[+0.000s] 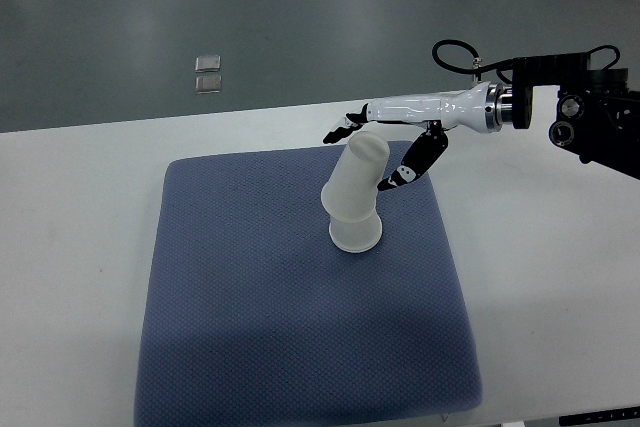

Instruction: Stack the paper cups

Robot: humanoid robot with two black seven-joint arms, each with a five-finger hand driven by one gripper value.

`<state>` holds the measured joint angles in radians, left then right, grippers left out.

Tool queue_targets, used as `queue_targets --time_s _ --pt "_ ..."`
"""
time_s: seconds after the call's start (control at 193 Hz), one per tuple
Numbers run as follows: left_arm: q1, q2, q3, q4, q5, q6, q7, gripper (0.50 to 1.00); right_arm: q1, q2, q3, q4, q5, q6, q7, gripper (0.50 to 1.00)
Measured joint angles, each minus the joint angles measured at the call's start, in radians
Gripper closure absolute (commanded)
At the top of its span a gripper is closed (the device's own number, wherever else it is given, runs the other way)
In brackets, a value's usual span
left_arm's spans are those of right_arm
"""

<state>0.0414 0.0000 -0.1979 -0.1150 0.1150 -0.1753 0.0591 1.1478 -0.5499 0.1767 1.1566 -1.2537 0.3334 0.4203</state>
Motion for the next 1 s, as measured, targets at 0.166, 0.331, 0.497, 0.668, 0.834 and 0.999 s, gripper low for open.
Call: queue_targets --time_s 0.166,0.331,0.497,0.668,0.834,0.999 --pt "0.000 0.000 0.000 0.000 0.000 0.000 0.000 0.500 -0.003 -0.008 0.000 -0.009 0.002 -0.001 0.000 0.587" --pt "0.000 0.000 0.000 0.000 0.000 0.000 -0.001 0.500 -0.009 -0.018 0.000 -0.012 0.003 0.000 0.000 0.587" --pt "0.000 0.000 0.000 0.000 0.000 0.000 0.000 0.500 -0.014 -0.030 0.017 -0.017 0.024 0.000 0.009 0.587" --pt "0.000 0.000 0.000 0.000 0.000 0.000 0.000 0.500 -0.070 -0.040 0.104 -0.095 0.221 0.014 0.004 0.587" --pt "0.000 0.000 0.000 0.000 0.000 0.000 0.000 0.500 -0.117 -0.019 0.121 -0.204 0.467 0.023 -0.004 0.587" --pt "0.000 0.000 0.000 0.000 0.000 0.000 0.000 0.500 -0.156 0.054 0.123 -0.344 0.787 0.052 -0.132 0.587"
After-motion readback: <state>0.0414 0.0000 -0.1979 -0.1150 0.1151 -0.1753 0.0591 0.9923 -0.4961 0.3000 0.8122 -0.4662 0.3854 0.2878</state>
